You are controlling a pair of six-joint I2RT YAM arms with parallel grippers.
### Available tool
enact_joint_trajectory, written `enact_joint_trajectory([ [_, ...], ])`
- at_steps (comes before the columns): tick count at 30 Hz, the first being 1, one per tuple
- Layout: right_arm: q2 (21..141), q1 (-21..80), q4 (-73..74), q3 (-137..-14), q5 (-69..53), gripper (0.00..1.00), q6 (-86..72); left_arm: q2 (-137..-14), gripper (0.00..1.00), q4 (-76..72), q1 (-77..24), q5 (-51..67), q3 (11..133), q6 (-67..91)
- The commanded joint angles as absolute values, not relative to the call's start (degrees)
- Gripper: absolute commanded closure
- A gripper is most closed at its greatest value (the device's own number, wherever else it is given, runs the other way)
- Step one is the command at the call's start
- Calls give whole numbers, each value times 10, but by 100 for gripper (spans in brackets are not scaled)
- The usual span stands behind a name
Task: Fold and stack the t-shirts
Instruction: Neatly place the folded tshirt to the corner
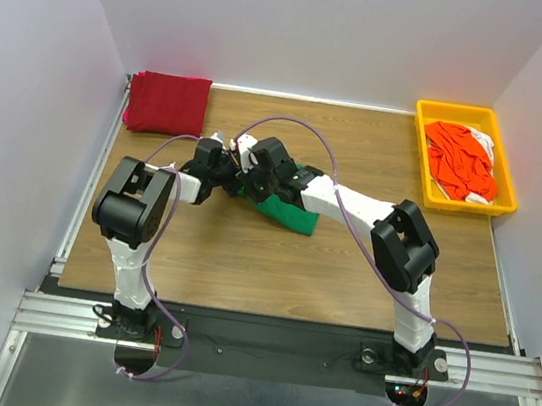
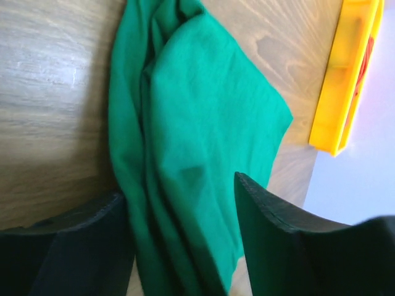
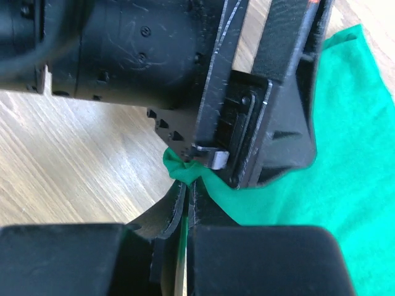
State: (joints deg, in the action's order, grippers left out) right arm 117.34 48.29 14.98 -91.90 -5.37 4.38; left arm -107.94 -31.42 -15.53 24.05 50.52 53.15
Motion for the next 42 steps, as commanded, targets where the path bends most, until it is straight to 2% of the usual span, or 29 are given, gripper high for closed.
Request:
enact_joint_trajectory([
  [1,1176,481,134,-947,-54,99,32,-1097,39,-330,-164,184,522,544],
  [6,1179,481,133,-946,-55,99,29,-1117,42,-337,-170,166,551,536],
  [10,1179,481,134,-947,-48,99,30,-1124,69,-336,-171,166,570,522],
  [11,1179,481,134,-947,-45,94,29,-1122,83,-330,-171,161,580,513],
  [13,1173,479,134,-940,-35,77,30,-1121,96,-293,-172,148,605,457],
  [14,1160,473,134,-934,-29,54,20,-1120,100,-252,-171,129,635,438],
  [16,1144,462,136,-921,-33,39,11,-1120,100,-211,-171,104,669,380],
  [22,1086,403,149,-867,-40,14,3,-1169,100,-96,-164,26,836,193],
  [23,1075,395,153,-854,-40,5,7,-1187,100,-76,-157,13,881,165],
  [24,1071,388,154,-854,-37,5,9,-1193,100,-71,-150,8,899,154],
  [25,1064,375,154,-840,-34,0,11,-1200,100,-71,-146,6,915,142],
  [35,1027,335,156,-785,-18,0,22,-1263,100,-40,-77,24,1119,11],
  [42,1031,334,156,-785,-20,0,26,-1280,100,-1,-41,46,1211,-33],
])
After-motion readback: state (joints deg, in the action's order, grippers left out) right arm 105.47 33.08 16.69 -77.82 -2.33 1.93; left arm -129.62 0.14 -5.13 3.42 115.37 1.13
